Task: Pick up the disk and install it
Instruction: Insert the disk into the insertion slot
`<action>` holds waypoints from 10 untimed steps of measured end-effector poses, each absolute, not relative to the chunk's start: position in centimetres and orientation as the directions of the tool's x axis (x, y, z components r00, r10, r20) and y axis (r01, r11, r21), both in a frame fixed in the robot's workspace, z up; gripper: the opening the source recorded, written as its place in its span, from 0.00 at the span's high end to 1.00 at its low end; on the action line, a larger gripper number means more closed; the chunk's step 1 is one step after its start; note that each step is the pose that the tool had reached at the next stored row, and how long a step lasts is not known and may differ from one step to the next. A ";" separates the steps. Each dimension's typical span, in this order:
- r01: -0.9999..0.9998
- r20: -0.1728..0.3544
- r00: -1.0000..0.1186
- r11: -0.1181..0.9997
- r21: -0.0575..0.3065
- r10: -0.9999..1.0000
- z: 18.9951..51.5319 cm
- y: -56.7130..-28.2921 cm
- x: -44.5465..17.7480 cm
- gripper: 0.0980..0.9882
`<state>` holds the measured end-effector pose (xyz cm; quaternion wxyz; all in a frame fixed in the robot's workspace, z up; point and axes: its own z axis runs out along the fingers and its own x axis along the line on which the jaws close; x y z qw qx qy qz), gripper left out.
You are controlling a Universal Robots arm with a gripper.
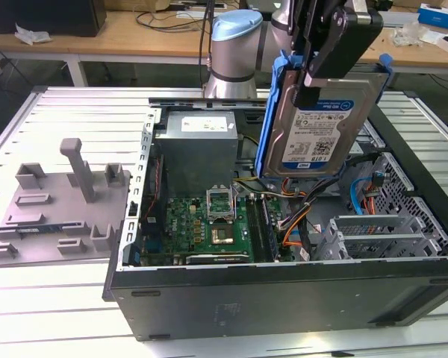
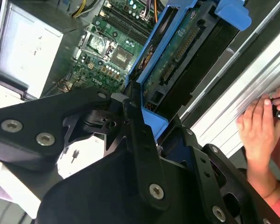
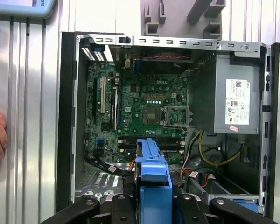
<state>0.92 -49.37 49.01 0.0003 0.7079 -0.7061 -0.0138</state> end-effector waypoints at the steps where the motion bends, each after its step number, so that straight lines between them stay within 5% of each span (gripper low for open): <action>1: -1.000 -0.019 -0.017 0.016 0.020 -1.000 49.0 -49.4 0.9 0.70; 10: -0.998 -0.043 -0.053 0.052 0.021 -0.998 48.9 -49.6 0.9 0.70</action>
